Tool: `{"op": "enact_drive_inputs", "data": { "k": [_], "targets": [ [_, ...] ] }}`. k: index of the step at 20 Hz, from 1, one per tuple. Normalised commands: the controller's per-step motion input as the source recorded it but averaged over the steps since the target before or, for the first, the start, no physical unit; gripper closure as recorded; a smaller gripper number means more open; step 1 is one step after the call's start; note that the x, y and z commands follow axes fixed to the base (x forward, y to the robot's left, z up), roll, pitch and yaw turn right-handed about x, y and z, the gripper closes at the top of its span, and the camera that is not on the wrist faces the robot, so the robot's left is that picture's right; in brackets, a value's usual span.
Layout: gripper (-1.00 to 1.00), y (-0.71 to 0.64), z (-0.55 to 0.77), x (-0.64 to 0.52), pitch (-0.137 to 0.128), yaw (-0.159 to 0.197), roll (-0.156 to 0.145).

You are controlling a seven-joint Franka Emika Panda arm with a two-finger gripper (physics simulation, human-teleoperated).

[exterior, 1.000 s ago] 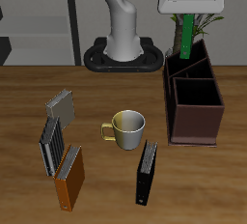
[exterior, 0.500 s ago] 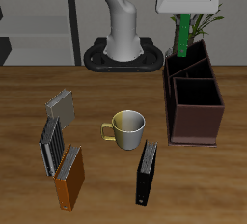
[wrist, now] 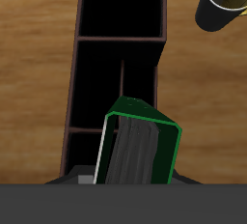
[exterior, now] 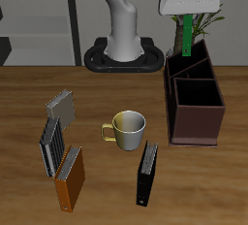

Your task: Place the green book into the left desk caddy's left compartment

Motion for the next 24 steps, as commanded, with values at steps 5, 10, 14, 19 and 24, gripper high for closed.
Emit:
{"op": "enact_drive_inputs", "data": {
  "k": [5, 10, 14, 19, 24],
  "targets": [
    [1.0, 0.09, -0.14, -0.16, 0.019, 0.009, 0.026],
    [1.0, 0.08, -0.14, -0.17, 0.024, 0.002, 0.036],
    [1.0, 0.13, -0.12, -0.15, 0.015, 0.014, 0.041],
    [1.0, 0.09, -0.06, -0.14, 0.005, 0.013, 0.039],
    [1.0, 0.06, -0.07, -0.03, 0.021, -0.004, 0.021]
  ]
}}
